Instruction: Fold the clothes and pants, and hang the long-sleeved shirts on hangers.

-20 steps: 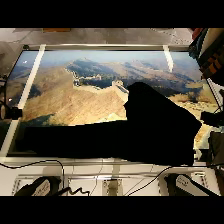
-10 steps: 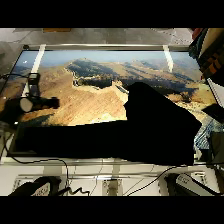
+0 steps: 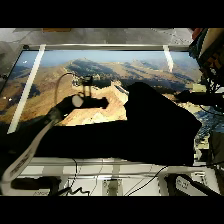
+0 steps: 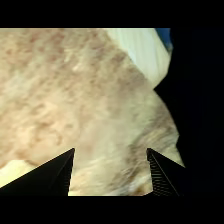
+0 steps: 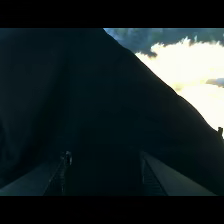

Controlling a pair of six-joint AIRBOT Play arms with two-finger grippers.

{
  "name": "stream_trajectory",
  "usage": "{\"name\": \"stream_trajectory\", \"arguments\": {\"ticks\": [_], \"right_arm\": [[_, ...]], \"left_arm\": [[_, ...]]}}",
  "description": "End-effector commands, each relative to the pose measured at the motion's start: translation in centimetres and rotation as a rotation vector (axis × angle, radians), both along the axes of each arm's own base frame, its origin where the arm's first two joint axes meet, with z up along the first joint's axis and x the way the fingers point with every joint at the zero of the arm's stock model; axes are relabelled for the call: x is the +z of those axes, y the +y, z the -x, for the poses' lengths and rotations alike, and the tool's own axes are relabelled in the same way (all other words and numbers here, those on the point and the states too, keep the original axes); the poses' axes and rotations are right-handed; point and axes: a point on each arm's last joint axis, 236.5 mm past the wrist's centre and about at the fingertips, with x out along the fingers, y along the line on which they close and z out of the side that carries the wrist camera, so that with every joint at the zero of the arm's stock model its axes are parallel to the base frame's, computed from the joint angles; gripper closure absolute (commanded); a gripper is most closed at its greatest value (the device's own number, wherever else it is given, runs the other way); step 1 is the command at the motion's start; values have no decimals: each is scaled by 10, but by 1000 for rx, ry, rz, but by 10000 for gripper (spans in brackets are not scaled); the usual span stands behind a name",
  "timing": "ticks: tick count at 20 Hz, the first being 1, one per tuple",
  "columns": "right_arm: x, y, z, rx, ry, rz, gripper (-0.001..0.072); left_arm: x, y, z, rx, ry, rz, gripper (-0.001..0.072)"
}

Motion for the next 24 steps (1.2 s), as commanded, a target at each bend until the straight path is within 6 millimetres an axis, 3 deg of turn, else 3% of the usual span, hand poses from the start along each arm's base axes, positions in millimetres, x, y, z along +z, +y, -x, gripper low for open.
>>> {"name": "stream_trajectory", "arguments": {"ticks": [1, 5, 11, 16, 18, 19, 20, 24], "right_arm": [[-1, 6, -5, 24, -11, 43, 217], [-3, 3, -3, 26, -5, 58, 216], [-3, 3, -4, 26, -5, 58, 217], [-3, 4, -3, 26, -5, 57, 217], [-3, 4, -3, 26, -4, 57, 217], [-3, 4, -3, 26, -4, 57, 217], [-3, 3, -3, 26, -4, 60, 218], [-12, -12, 3, 26, 33, 142, 221]], "left_arm": [[-14, -72, 3, -101, 141, 100, 120], [-36, -104, 3, -158, 276, 169, 121], [-66, -109, 9, -156, 345, 170, 121], [-79, -134, 25, -222, 299, 140, 144], [-78, -144, 19, -201, 249, 144, 265], [-76, -146, 12, -183, 216, 147, 437], [-74, -146, 6, -179, 182, 145, 674], [-47, -122, -25, -227, 24, 91, 693]]}}
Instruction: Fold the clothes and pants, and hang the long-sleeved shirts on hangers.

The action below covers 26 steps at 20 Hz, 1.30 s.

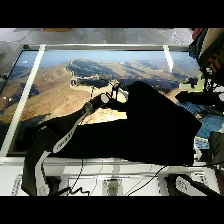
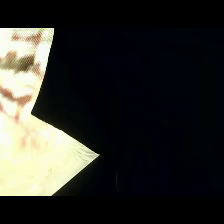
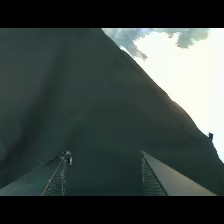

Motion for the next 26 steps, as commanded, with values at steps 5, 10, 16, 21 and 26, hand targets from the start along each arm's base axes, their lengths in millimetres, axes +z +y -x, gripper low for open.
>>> {"name": "stream_trajectory", "arguments": {"ticks": [5, 10, 16, 21, 26], "right_arm": [[-10, -17, 7, -47, 51, 56, 227], [-10, -17, 8, -52, 53, 54, 228], [-10, -17, 8, -69, 61, 38, 228], [-12, -15, 11, -62, 73, 34, 228], [-13, -14, 12, -59, 80, 31, 228]], "left_arm": [[104, 84, -68, -33, -453, -221, 693], [197, 148, -87, -198, -902, -634, 692], [236, 222, -87, -300, -988, -1012, 692], [163, 306, -41, -382, -510, -1153, 692], [109, 317, -33, -415, -339, -1111, 692]]}}
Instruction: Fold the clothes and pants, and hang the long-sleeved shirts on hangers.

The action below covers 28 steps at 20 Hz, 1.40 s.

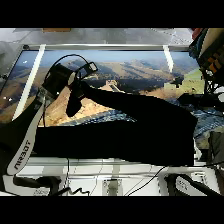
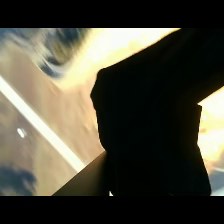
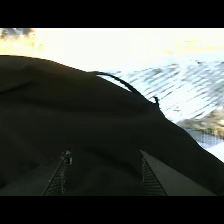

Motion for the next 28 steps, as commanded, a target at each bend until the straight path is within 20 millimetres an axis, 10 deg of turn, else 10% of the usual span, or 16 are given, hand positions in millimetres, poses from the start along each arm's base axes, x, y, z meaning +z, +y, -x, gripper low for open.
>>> {"name": "stream_trajectory", "arguments": {"ticks": [1, 10, 12, 14, 17, 21, 28], "right_arm": [[-1, 2, 2, 4, 9, -5, 228], [-1, 1, 1, 3, 6, -4, 228], [-1, 1, 1, 3, 6, -4, 228], [-1, 1, 1, 3, 7, -4, 228], [-1, 1, 1, 4, 7, -2, 228], [-2, 0, 2, 5, 10, 4, 228], [-2, 0, 2, 5, 10, 4, 228]], "left_arm": [[-43, 6, 13, 37, 144, -5, 692], [-121, -54, 3, -33, 186, 40, 661], [-123, -71, 11, -17, 211, 113, 234], [-120, -72, 10, 51, 201, 156, 162], [-94, -45, 0, 177, 156, 212, 172], [-54, 46, -6, 496, 122, 369, 221], [-100, 141, 60, 942, 323, 728, 221]]}}
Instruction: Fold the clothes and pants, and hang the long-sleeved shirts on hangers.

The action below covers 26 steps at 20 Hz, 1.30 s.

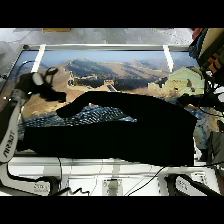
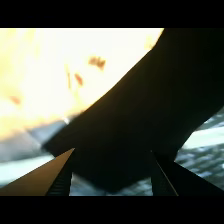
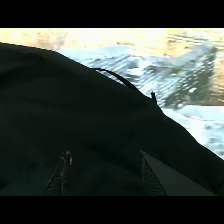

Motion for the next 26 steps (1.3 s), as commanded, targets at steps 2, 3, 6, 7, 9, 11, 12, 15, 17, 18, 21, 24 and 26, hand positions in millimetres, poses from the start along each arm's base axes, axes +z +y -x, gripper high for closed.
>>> {"name": "stream_trajectory", "arguments": {"ticks": [2, 3, 6, 7, 9, 11, 12, 15, 17, 18, 21, 24, 26], "right_arm": [[0, 0, 0, 1, 1, -1, 228], [0, 0, 0, 1, 1, -1, 228], [0, 1, 0, 0, 1, -3, 228], [0, 1, 0, 0, 1, -3, 228], [0, 1, 0, 0, 1, -3, 228], [0, 1, 0, 0, 1, -3, 228], [0, 1, 0, 0, 1, -3, 228], [0, 1, 0, -2, 1, -6, 228], [0, 1, 0, -12, 2, -13, 228], [0, 1, 0, -13, 2, -13, 228], [0, 1, 0, -13, 3, -13, 228], [0, 0, 0, -14, 2, -11, 229], [0, 0, -1, -16, -3, -9, 229]], "left_arm": [[-30, 23, 40, 241, 108, 236, 220], [-35, 19, 44, 272, 120, 281, 220], [-50, 9, 55, 335, 162, 329, 221], [-55, 8, 60, 366, 182, 334, 222], [-63, 6, 68, 422, 220, 344, 221], [-70, 4, 75, 461, 249, 352, 221], [-73, 1, 75, 465, 244, 355, 221], [-84, -4, 63, 526, 186, 350, 225], [-84, -5, 44, 530, 97, 332, 444], [-82, -4, 32, 533, 41, 324, 539], [-66, 1, -2, 581, -97, 352, 691], [-25, 17, -34, 581, -246, 355, 693], [19, 30, -50, 533, -360, 338, 694]]}}
